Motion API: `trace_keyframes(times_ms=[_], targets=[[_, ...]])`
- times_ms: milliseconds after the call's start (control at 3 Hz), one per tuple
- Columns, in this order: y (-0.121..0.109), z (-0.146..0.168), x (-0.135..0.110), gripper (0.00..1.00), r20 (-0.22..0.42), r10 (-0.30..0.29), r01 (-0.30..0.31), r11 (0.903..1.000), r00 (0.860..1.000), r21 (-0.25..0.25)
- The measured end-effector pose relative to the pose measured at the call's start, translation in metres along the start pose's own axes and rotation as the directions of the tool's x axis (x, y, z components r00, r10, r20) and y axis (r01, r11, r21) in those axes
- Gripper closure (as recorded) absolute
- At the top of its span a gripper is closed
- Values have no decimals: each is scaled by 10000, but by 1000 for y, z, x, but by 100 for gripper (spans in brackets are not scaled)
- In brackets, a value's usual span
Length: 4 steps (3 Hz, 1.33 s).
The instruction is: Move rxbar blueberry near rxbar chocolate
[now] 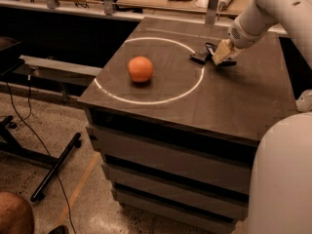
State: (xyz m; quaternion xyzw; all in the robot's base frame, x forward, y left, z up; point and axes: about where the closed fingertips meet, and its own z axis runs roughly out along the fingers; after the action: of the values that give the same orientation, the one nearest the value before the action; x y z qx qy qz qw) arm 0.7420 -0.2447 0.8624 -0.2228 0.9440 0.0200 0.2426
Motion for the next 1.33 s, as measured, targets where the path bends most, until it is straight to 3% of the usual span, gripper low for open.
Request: trace_keyframes(times_ms=[667,1000,1333], targets=[[-17,7,10,100,-427,831,-811,9956,9956,459],[-17,1,11,75,-828,1186,-1108,9895,9895,929],[-17,-2,14,51,-842,1536,-1500,9875,9845,482]])
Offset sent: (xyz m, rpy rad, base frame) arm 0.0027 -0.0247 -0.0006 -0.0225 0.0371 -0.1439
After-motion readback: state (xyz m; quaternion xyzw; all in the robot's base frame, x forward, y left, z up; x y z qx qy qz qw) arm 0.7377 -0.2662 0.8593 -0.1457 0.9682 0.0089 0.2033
